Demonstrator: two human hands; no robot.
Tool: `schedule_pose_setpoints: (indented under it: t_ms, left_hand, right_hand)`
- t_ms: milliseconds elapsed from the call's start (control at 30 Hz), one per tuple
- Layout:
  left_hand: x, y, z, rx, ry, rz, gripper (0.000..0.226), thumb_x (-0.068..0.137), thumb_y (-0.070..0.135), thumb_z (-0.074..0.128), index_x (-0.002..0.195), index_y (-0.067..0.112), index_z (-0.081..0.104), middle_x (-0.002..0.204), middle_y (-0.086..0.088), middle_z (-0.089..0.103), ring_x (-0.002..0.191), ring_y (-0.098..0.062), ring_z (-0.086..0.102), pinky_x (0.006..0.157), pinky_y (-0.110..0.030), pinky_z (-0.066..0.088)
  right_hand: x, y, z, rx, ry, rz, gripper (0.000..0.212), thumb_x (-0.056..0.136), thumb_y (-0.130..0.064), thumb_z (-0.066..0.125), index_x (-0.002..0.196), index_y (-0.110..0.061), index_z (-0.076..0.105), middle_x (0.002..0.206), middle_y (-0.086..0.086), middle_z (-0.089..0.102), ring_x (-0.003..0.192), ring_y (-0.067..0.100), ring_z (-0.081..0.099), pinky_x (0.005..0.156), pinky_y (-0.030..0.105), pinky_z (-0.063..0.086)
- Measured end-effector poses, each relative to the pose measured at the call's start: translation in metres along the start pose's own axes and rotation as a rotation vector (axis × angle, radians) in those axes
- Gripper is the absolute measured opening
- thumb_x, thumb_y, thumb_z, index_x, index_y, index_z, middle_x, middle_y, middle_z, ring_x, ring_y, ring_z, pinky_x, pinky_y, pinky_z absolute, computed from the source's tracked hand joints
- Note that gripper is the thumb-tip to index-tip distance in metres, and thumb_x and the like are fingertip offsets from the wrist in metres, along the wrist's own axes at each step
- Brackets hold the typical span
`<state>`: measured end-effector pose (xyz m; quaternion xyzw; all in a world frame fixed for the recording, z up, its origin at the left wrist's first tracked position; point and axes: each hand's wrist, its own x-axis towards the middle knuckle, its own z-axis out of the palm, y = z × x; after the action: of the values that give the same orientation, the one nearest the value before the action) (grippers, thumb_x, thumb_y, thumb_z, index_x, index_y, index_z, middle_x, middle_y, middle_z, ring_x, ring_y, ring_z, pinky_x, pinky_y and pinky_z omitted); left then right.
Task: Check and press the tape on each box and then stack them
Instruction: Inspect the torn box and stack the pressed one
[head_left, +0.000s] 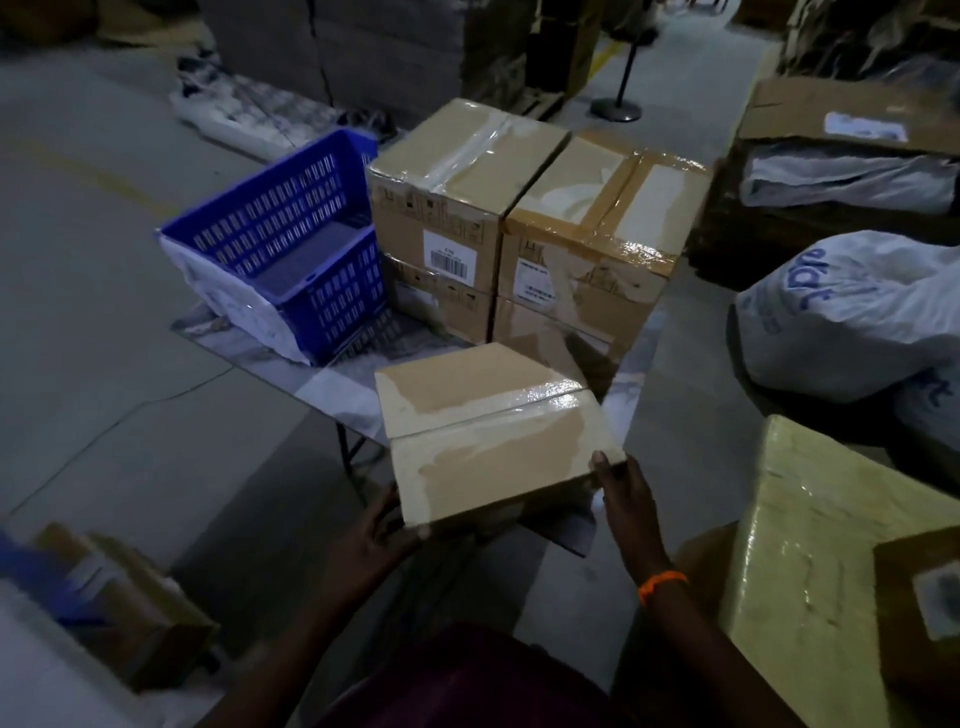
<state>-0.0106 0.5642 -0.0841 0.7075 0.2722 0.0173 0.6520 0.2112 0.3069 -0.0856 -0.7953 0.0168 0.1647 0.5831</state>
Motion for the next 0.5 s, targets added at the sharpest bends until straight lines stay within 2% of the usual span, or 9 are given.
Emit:
schedule_pose_setpoints:
  t_ms: [67, 133, 167, 233, 300, 367, 433, 500]
  left_hand:
    - [-0.006, 0.002, 0.009, 0.078, 0.046, -0.008, 0.081, 0.078, 0.06, 0.08, 0.149, 0.04, 0.045, 0.132, 0.022, 0.064, 0.117, 0.004, 0.061, 0.094, -0.024, 0.054]
    - [-0.009, 0.007, 0.016, 0.121, 0.145, -0.006, 0.084, 0.07, 0.071, 0.077, 0.141, 0.032, 0.055, 0.12, 0.021, 0.068, 0.108, 0.006, 0.064, 0.084, -0.017, 0.056]
    - [-0.009, 0.011, 0.019, 0.116, 0.192, -0.016, 0.075, 0.075, 0.065, 0.077, 0.137, 0.029, 0.058, 0.117, 0.019, 0.068, 0.105, 0.003, 0.065, 0.083, -0.017, 0.056]
    - [-0.01, 0.025, 0.024, 0.085, 0.275, -0.023, 0.051, 0.086, 0.039, 0.075, 0.133, 0.025, 0.062, 0.113, 0.012, 0.07, 0.104, -0.004, 0.065, 0.076, -0.012, 0.054]
    - [-0.009, 0.043, 0.026, 0.081, 0.339, -0.026, 0.046, 0.09, 0.032, 0.071, 0.134, 0.022, 0.061, 0.115, 0.005, 0.067, 0.102, -0.011, 0.064, 0.069, -0.008, 0.047]
    - [-0.006, 0.065, 0.026, 0.064, 0.387, -0.007, 0.043, 0.094, 0.032, 0.066, 0.136, 0.026, 0.058, 0.118, 0.003, 0.064, 0.094, -0.007, 0.062, 0.068, -0.011, 0.045]
    - [-0.002, 0.088, 0.022, 0.04, 0.444, 0.089, 0.035, 0.096, 0.029, 0.064, 0.13, 0.034, 0.056, 0.116, 0.004, 0.068, 0.087, 0.004, 0.063, 0.068, -0.016, 0.049]
    - [0.004, 0.107, 0.015, 0.051, 0.487, 0.17, 0.032, 0.098, 0.032, 0.063, 0.128, 0.04, 0.057, 0.111, 0.006, 0.07, 0.088, 0.002, 0.067, 0.072, -0.023, 0.055]
  right_hand:
    - [-0.001, -0.001, -0.006, 0.005, -0.034, 0.004, 0.044, 0.099, -0.046, 0.062, 0.13, -0.015, 0.063, 0.121, 0.007, 0.069, 0.108, 0.023, 0.064, 0.063, 0.004, 0.046]
    - [-0.003, -0.003, -0.012, -0.003, -0.057, -0.018, 0.047, 0.094, -0.057, 0.06, 0.121, -0.018, 0.068, 0.112, 0.003, 0.072, 0.104, 0.019, 0.067, 0.065, 0.007, 0.047]
    - [-0.005, -0.006, -0.015, 0.0, -0.063, -0.036, 0.048, 0.092, -0.06, 0.059, 0.116, -0.02, 0.07, 0.107, 0.0, 0.074, 0.101, 0.017, 0.068, 0.066, 0.009, 0.048]
    - [-0.008, -0.013, -0.021, 0.011, -0.068, -0.083, 0.046, 0.091, -0.06, 0.057, 0.112, -0.021, 0.072, 0.103, -0.001, 0.073, 0.099, 0.014, 0.068, 0.069, 0.009, 0.048]
    - [-0.009, -0.025, -0.028, 0.019, -0.047, -0.134, 0.048, 0.093, -0.06, 0.054, 0.116, -0.022, 0.073, 0.107, -0.001, 0.073, 0.102, 0.011, 0.067, 0.071, 0.008, 0.047]
    - [-0.009, -0.04, -0.034, 0.03, 0.003, -0.179, 0.05, 0.093, -0.06, 0.054, 0.12, -0.024, 0.073, 0.112, -0.005, 0.074, 0.105, 0.008, 0.067, 0.077, 0.01, 0.05]
    - [-0.004, -0.053, -0.04, 0.062, 0.056, -0.19, 0.043, 0.094, -0.055, 0.06, 0.121, -0.025, 0.074, 0.114, -0.008, 0.074, 0.106, 0.007, 0.068, 0.086, 0.022, 0.054]
    - [-0.002, -0.064, -0.045, 0.085, 0.083, -0.211, 0.034, 0.097, -0.046, 0.065, 0.123, -0.024, 0.073, 0.114, -0.007, 0.074, 0.105, 0.009, 0.068, 0.087, 0.031, 0.055]
